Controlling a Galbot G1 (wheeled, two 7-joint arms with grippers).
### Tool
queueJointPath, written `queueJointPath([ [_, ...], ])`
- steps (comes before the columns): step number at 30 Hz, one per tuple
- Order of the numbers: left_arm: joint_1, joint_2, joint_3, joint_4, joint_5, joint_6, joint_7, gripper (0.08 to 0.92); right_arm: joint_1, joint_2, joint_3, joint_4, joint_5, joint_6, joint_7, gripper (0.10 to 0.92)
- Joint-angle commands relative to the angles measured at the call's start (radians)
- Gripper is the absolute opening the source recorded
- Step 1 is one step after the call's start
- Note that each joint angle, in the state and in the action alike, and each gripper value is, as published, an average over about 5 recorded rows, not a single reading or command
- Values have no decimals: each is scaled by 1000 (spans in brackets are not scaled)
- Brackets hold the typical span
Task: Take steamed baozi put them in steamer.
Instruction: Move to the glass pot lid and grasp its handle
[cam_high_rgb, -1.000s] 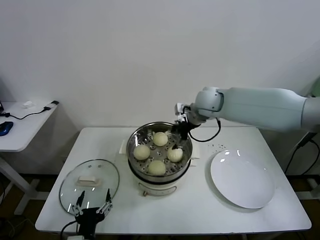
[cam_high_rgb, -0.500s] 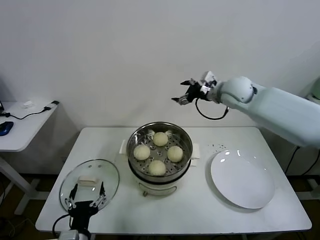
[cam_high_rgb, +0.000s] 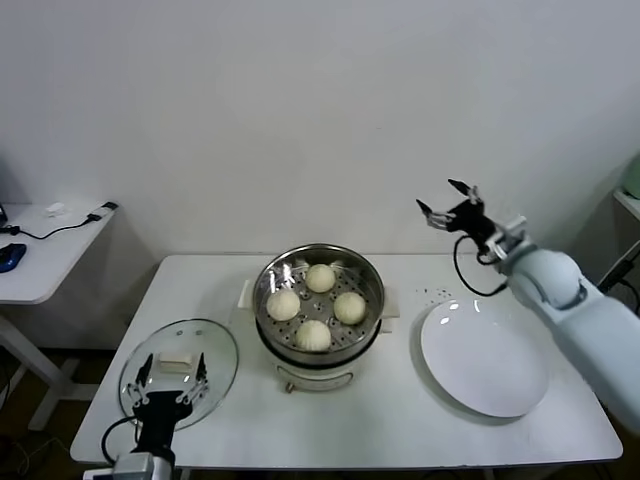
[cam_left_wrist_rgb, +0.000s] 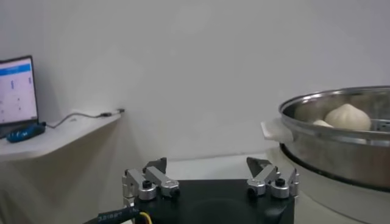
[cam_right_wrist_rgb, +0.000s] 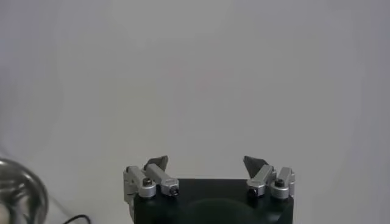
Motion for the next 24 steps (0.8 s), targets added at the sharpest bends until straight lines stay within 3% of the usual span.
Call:
queueJointPath([
  [1, -30, 28, -12, 46, 72, -70, -19, 823, -839, 228, 644, 51, -140, 258, 20, 823],
  [9, -29, 61, -22, 85, 237, -154, -124, 823, -956, 380, 578, 47, -114, 419, 19, 823],
  [15, -42, 80, -90, 245, 866, -328, -309, 823, -989, 456, 531, 46, -153, 457, 35, 823],
  [20, -36, 141, -98, 400, 1185, -260, -439, 823, -996, 490, 510, 55, -170, 451, 49, 823],
  [24, -67, 177, -94, 515, 1253, -201, -460, 823, -993, 509, 497, 59, -180, 443, 58, 823],
])
